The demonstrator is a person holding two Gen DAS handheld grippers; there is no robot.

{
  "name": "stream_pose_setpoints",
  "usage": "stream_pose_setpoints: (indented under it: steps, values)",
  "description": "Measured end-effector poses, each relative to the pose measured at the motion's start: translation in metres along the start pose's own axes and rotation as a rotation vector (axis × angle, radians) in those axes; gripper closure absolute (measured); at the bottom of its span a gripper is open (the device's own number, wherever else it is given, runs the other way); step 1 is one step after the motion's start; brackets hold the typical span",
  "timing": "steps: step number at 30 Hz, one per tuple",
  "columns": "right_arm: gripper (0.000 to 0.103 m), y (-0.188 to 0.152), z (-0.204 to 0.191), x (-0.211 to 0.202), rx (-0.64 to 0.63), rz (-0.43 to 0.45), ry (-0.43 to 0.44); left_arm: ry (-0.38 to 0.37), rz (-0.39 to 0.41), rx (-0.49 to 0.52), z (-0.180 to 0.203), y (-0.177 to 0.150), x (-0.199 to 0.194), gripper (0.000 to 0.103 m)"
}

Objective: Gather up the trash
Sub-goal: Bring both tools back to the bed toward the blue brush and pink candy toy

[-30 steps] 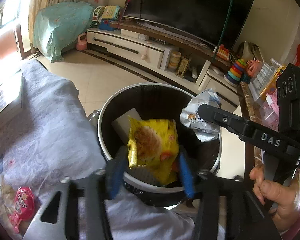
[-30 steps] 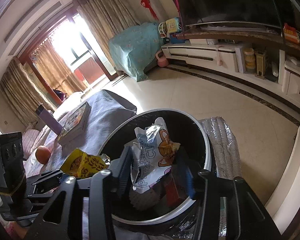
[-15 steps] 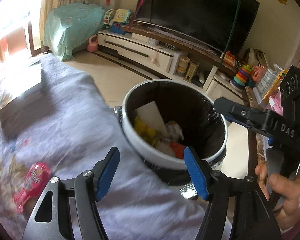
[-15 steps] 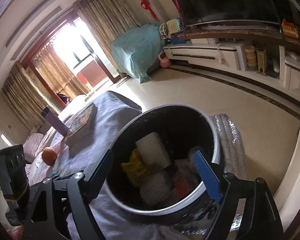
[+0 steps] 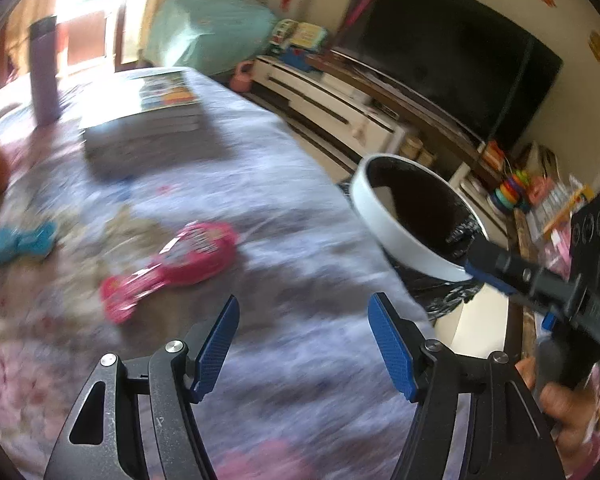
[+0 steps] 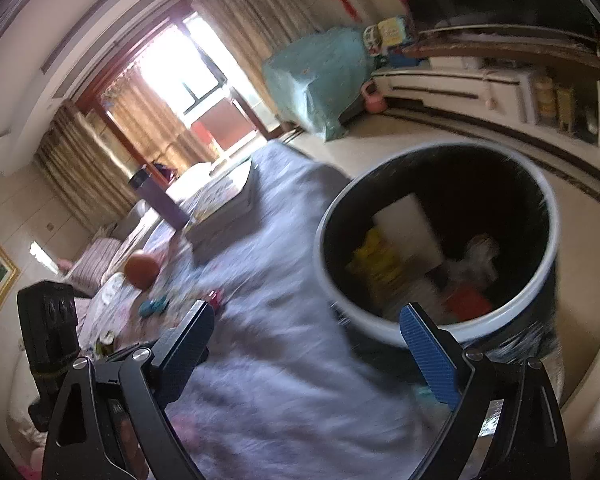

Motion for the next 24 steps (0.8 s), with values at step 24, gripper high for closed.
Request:
stream_pose_setpoints:
  steps: [24]
  values:
    - [0.008,-0.05,-0.087,0.069,-0.091,-0.145,0.098,0.133,0.032,-0.183,-0.121,-0.043,-0.081,0.037]
Point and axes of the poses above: each gripper's, at about its wrist camera, not at the fingertips, and x roughly the way its jaws point, z to its right, y to its top, the point moved 2 cm from there along x, roughly the way its jaws point, and after that the axes turned 5 degrees about y, right-handed, at the moved point
